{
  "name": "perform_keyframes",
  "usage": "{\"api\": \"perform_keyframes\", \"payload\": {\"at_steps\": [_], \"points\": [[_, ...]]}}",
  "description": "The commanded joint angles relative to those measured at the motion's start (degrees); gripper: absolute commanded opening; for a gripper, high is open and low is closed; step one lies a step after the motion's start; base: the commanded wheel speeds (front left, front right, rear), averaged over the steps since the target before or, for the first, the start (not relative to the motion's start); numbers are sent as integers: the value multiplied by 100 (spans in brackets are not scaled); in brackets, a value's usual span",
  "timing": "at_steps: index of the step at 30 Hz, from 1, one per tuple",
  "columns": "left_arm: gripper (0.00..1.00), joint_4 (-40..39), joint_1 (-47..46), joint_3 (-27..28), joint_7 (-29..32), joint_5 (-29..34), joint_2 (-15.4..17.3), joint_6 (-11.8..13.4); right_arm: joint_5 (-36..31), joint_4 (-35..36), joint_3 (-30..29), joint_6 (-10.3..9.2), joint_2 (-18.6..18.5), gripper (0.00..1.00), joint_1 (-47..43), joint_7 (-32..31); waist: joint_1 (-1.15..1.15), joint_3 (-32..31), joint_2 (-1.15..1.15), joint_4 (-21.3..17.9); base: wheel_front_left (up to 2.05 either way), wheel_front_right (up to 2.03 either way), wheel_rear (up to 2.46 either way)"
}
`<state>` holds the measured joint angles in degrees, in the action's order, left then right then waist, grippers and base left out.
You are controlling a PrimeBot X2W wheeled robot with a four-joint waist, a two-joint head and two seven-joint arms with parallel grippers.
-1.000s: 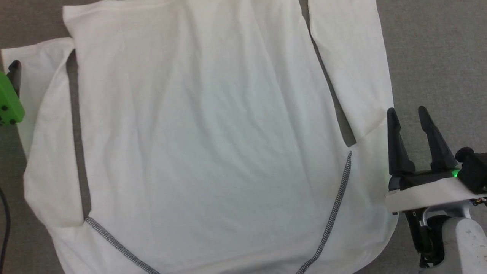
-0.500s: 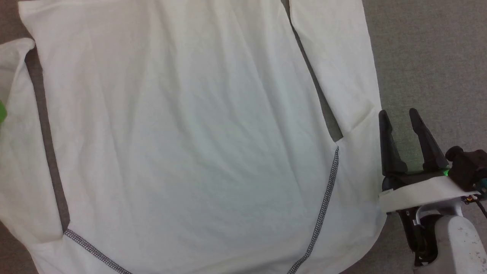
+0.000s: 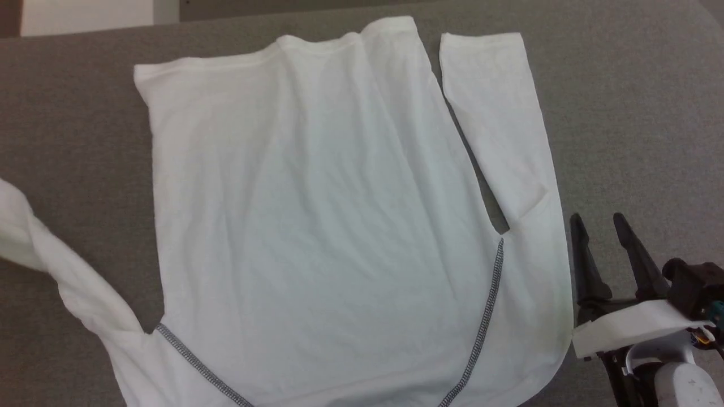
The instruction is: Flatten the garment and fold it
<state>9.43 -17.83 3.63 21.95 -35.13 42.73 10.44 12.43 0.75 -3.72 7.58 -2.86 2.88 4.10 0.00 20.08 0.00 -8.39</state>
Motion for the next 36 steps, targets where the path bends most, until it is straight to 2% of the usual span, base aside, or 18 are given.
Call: {"api": "perform_keyframes", "payload": {"at_steps": [1,7,13,17,22,26,30,32,36], "points": [[0,-73,279,132,-63,-46,105,59,-41,38,-25,-9,-2,100,-111,-24,0,-653,0,401,0,0,0],[0,-519,1271,660,-53,-143,337,187,-48,152,-166,-9,-2,100,-448,-141,0,-1035,0,647,0,0,0],[0,-1193,2042,1099,116,-252,413,338,-34,277,-255,-9,-2,100,-656,-242,0,-1276,0,818,0,0,0],[0,-1885,2282,1264,172,-416,292,388,-17,332,-281,-9,-2,100,-746,-288,0,-1379,0,891,0,0,0],[0,-2804,2289,1134,185,-651,138,237,15,374,-279,-9,-2,100,-815,-324,0,-1451,0,909,0,0,0],[0,-3509,1997,565,169,-647,10,89,34,397,-284,-9,-2,100,-849,-331,0,-1475,0,879,0,0,0],[0,-3955,1446,-431,156,-537,-327,-87,44,402,-298,-9,-2,100,-871,-340,0,-1504,0,793,0,0,0],[0,-4043,1131,-1017,153,-452,-609,-190,48,408,-304,-9,-2,100,-881,-340,0,-1511,0,737,0,0,0],[0,-3916,481,-2204,136,-146,-1388,-301,58,416,-306,-9,-2,100,-888,-338,0,-1486,0,581,0,0,0]]}}
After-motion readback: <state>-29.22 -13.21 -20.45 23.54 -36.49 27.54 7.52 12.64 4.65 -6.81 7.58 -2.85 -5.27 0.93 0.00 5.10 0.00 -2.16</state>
